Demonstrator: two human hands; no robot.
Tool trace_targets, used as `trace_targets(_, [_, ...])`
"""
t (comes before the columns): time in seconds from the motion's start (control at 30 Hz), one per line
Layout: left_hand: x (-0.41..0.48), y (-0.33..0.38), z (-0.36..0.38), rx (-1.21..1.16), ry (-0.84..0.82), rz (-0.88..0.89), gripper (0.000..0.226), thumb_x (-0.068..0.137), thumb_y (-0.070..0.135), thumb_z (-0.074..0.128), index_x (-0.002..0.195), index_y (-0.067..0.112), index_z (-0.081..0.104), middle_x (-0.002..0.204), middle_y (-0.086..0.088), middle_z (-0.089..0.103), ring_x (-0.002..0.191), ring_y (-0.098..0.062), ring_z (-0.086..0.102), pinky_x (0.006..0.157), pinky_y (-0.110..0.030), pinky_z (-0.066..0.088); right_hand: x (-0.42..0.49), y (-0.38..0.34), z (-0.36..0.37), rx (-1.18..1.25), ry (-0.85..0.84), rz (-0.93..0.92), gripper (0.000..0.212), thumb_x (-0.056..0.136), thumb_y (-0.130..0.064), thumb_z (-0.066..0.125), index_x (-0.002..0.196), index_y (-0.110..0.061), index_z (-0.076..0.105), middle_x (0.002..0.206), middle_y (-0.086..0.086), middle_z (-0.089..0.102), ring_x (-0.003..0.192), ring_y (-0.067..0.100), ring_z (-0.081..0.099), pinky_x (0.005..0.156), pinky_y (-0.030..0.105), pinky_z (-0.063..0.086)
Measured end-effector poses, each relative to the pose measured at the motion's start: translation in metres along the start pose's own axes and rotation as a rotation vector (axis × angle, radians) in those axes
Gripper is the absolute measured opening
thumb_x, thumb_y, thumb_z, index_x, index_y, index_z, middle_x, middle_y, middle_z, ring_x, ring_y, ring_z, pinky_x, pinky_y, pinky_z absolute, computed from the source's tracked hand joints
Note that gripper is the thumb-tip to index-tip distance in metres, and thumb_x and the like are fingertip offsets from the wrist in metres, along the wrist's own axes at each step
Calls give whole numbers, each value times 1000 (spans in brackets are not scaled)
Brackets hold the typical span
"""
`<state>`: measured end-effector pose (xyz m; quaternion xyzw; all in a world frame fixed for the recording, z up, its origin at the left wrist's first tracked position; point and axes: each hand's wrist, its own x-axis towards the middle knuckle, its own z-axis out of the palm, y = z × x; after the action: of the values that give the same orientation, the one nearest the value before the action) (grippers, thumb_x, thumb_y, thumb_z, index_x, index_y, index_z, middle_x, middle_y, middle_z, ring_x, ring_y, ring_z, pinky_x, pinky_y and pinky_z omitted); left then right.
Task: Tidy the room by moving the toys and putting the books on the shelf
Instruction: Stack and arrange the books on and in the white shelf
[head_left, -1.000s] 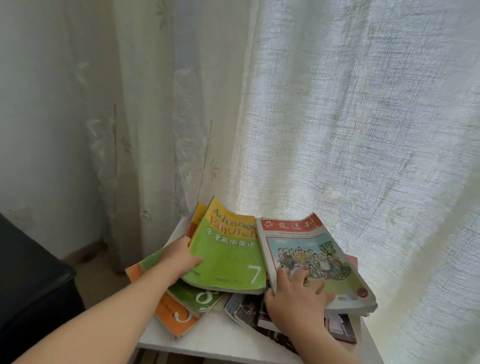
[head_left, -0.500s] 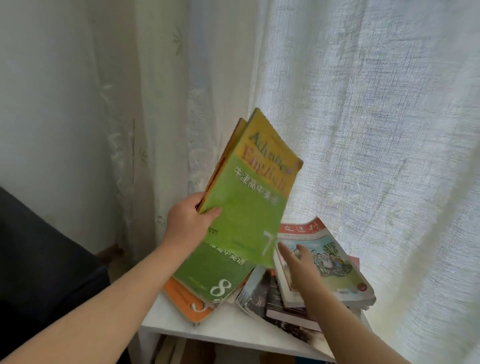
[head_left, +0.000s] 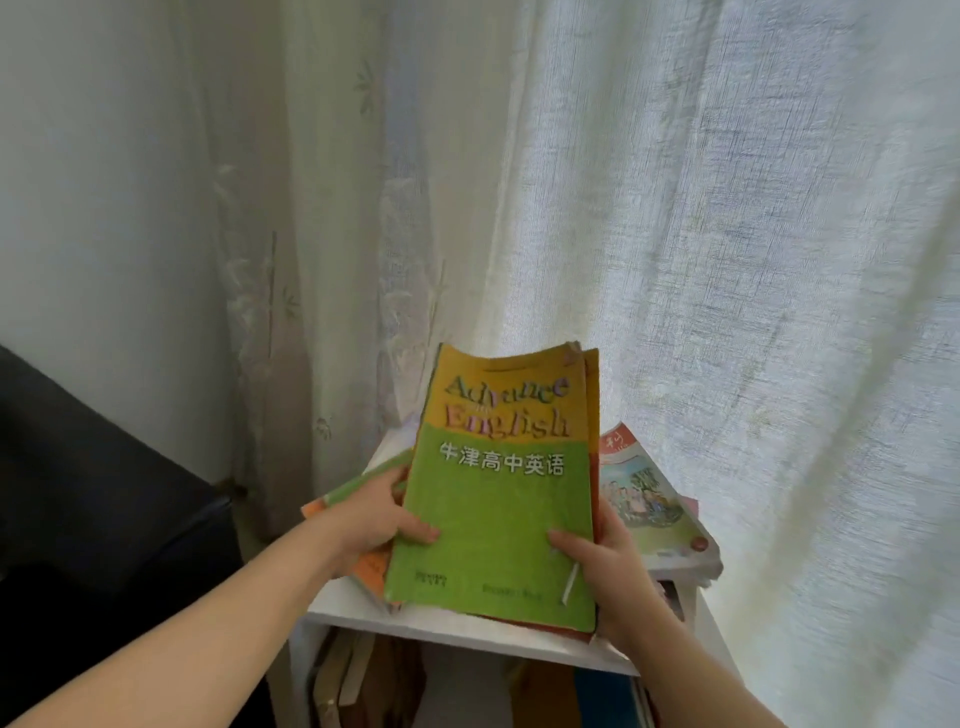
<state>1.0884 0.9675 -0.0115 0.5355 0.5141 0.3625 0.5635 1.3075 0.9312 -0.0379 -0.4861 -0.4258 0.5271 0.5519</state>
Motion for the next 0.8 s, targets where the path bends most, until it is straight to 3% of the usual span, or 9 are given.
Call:
trace_targets(0.13, [-6, -18, -3, -257, -27, -48, 27, 82, 1, 63, 106, 13, 64, 100, -7, 72, 82, -21, 70, 78, -40, 54, -19, 6, 1, -83, -128, -25, 42, 83, 14, 54, 103, -23, 60, 95, 2, 72, 90, 28, 69, 76, 43, 57])
trace_targets(0.23, [-19, -33, -5, -356, 27, -3, 24, 82, 2, 62, 103, 13, 65, 100, -8, 72, 86, -23, 69, 80, -42, 53, -32, 13, 4, -128, -177, -19, 44, 82, 14, 55, 106, -23, 59, 99, 1, 72, 89, 21, 70, 74, 36, 57])
trace_targets(0.33, [-34, -49, -4, -300, 59, 41, 42, 71, 8, 67, 112, 11, 62, 108, -9, 70, 99, -26, 65, 87, -44, 51, -41, 27, 9, -145, -172, 32, 36, 84, 8, 58, 103, -22, 61, 103, 2, 71, 96, 21, 67, 86, 40, 54])
trace_targets(0.43, [-53, -70, 0, -250, 125, 73, 33, 76, 0, 66, 108, 9, 64, 104, -5, 70, 100, -26, 65, 89, -42, 50, -51, 46, 9, -151, -153, 113, 29, 83, 5, 62, 98, -19, 64, 101, 2, 71, 99, 26, 66, 92, 44, 50])
trace_targets(0.53, [-70, -97, 1, -142, 99, 20, 29, 74, 3, 70, 99, 18, 65, 109, -6, 69, 105, -25, 63, 97, -44, 46, -64, 69, 5, -178, -153, 180, 30, 81, 9, 62, 94, -18, 65, 95, 0, 72, 93, 22, 66, 82, 35, 54])
trace_targets(0.63, [-76, -121, -6, -3, 18, -50, 39, 68, 6, 75, 103, 21, 65, 111, -3, 69, 109, -22, 61, 100, -42, 45, -75, 95, -1, -269, -152, 275, 28, 83, 9, 59, 91, -17, 66, 96, 1, 71, 92, 18, 66, 77, 30, 54])
trace_targets(0.7, [-76, -130, -9, 41, -14, -108, 36, 75, 2, 72, 103, 24, 63, 107, 2, 69, 103, -18, 62, 94, -36, 48, -78, 111, -6, -325, -153, 324, 26, 84, 9, 57, 88, -15, 66, 95, 4, 71, 89, 17, 66, 74, 29, 55])
trace_targets(0.8, [-71, -144, -11, 134, -13, -181, 27, 78, 1, 71, 92, 23, 65, 94, 7, 70, 87, -14, 65, 77, -25, 53, -77, 131, -14, -414, -86, 384, 27, 87, 8, 53, 83, -17, 64, 85, -1, 68, 80, 13, 65, 57, 18, 51])
